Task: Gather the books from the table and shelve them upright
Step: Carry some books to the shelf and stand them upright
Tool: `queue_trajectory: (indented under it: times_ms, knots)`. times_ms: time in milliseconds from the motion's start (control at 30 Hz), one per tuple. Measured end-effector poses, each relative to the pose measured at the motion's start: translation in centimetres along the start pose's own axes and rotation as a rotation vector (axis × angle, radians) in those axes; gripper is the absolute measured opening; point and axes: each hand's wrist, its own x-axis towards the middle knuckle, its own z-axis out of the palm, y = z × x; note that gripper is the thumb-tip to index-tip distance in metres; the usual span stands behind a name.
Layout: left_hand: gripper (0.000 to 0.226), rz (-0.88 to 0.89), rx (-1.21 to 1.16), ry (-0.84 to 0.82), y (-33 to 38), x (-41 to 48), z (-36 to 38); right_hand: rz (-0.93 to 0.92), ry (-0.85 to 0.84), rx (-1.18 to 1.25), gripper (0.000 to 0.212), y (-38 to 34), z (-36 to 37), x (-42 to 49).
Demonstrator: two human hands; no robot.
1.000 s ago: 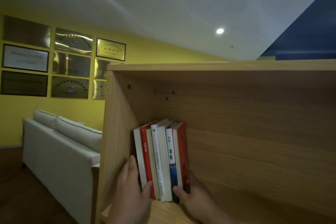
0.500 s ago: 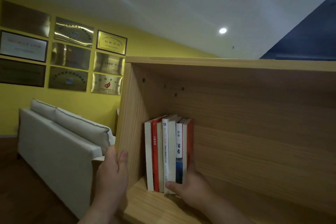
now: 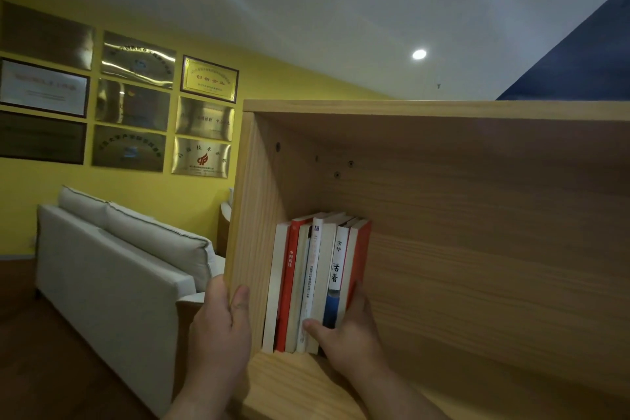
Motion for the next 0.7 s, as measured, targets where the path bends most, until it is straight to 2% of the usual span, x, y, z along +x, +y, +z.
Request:
queue_trajectory:
  times_ms: [67, 133, 167, 200, 233, 267, 300, 333, 367, 433, 567, 700]
  knots:
    - [0.006, -0.024, 0.014, 0.016, 0.0, -0.9, 0.1, -0.012, 0.013, 0.015, 0.128, 0.4, 0.1, 0.2]
    - [0.026, -0.009, 0.119, 0.159, -0.4, -3.0, 0.2, -0.015, -0.002, 0.034, 0.128, 0.6, 0.2, 0.3]
    - [0.037, 0.095, 0.131, 0.244, -0.2, -4.3, 0.2, -0.014, -0.010, 0.049, 0.129, 0.5, 0.2, 0.3]
    - [0.041, 0.234, 0.155, 0.261, 0.0, -5.4, 0.5, -0.012, -0.011, 0.060, 0.129, 0.6, 0.2, 0.4]
    - [0.038, 0.343, 0.150, 0.162, 0.4, -6.2, 0.9, -0.008, -0.012, 0.065, 0.131, 0.6, 0.2, 0.5]
    - [0.036, 0.332, 0.128, 0.040, 1.0, -6.2, 1.5, -0.005, -0.015, 0.070, 0.132, 0.5, 0.2, 0.6]
    - [0.039, 0.233, 0.091, -0.097, 1.4, -5.7, 2.5, -0.003, -0.019, 0.077, 0.132, 0.6, 0.1, 0.7]
    - [0.051, 0.047, 0.042, -0.199, 1.7, -5.1, 3.5, -0.004, -0.026, 0.088, 0.133, 0.7, 0.1, 0.8]
    - [0.063, -0.129, -0.010, -0.233, 2.0, -4.5, 4.4, -0.004, -0.031, 0.096, 0.133, 0.8, 0.1, 0.8]
    - [0.073, -0.286, -0.061, -0.191, 2.3, -3.7, 5.8, -0.008, -0.029, 0.097, 0.135, 0.9, 0.0, 0.9]
    - [0.069, -0.283, 0.127, -0.084, 1.8, -3.7, 7.4, -0.018, -0.043, 0.099, 0.132, 1.1, -0.4, 1.2]
    - [0.046, -0.245, 0.230, -0.015, 1.6, -3.4, 8.3, -0.034, -0.044, 0.117, 0.121, 2.1, -0.9, 1.9]
